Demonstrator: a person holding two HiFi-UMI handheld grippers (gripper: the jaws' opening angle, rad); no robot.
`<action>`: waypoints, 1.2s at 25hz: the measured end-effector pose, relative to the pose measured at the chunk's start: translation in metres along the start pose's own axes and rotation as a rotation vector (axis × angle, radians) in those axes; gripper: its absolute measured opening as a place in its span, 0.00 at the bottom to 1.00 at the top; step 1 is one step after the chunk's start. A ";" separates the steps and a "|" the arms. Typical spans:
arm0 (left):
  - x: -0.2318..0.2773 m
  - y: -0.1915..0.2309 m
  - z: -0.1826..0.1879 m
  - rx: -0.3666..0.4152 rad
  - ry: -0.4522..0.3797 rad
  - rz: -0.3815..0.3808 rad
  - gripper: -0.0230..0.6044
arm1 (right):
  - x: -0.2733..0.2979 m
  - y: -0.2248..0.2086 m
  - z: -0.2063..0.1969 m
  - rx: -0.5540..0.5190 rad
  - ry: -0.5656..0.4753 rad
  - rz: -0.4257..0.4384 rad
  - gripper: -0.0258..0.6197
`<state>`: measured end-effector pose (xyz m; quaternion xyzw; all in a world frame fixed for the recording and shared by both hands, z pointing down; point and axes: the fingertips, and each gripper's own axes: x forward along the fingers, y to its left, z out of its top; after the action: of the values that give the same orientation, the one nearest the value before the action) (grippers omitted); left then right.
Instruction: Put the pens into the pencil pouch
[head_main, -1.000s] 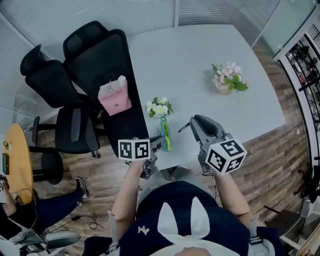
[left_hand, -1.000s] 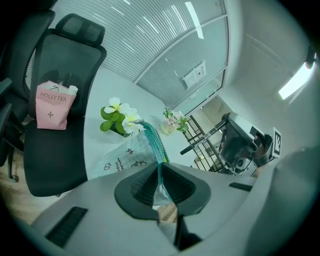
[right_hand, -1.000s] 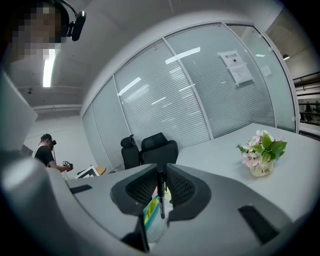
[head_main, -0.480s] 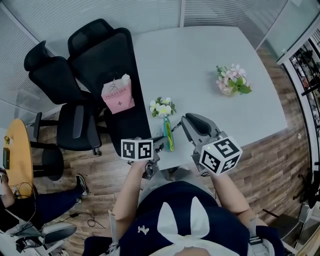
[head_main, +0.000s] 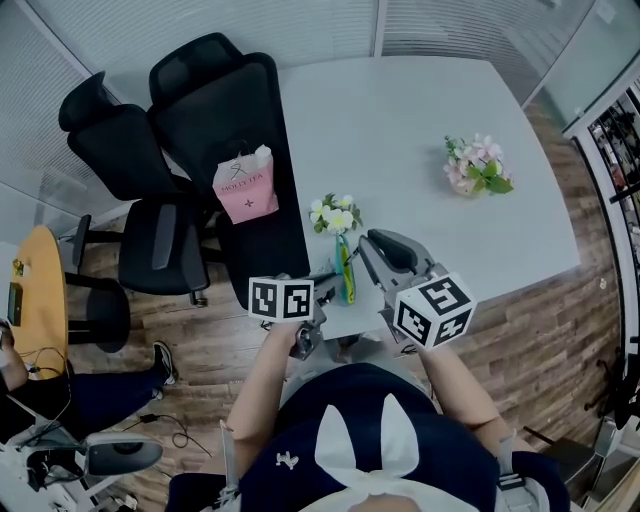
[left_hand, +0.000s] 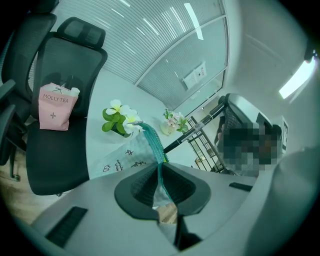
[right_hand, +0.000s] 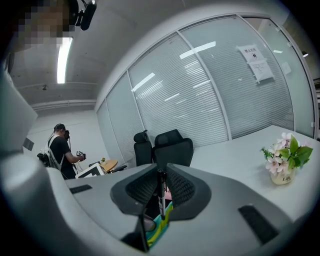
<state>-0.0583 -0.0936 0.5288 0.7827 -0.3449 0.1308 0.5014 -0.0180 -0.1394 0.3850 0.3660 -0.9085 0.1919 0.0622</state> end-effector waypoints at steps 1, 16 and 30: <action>0.000 0.000 0.000 0.000 -0.002 0.000 0.11 | 0.001 0.000 -0.002 -0.004 0.005 0.000 0.14; 0.000 -0.011 -0.005 0.009 0.010 -0.022 0.11 | 0.011 -0.002 -0.034 -0.013 0.095 -0.001 0.14; 0.008 -0.020 -0.009 0.008 0.027 -0.045 0.11 | 0.014 -0.016 -0.073 0.024 0.179 -0.021 0.14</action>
<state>-0.0384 -0.0839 0.5233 0.7905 -0.3196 0.1315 0.5057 -0.0192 -0.1296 0.4606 0.3578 -0.8930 0.2340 0.1407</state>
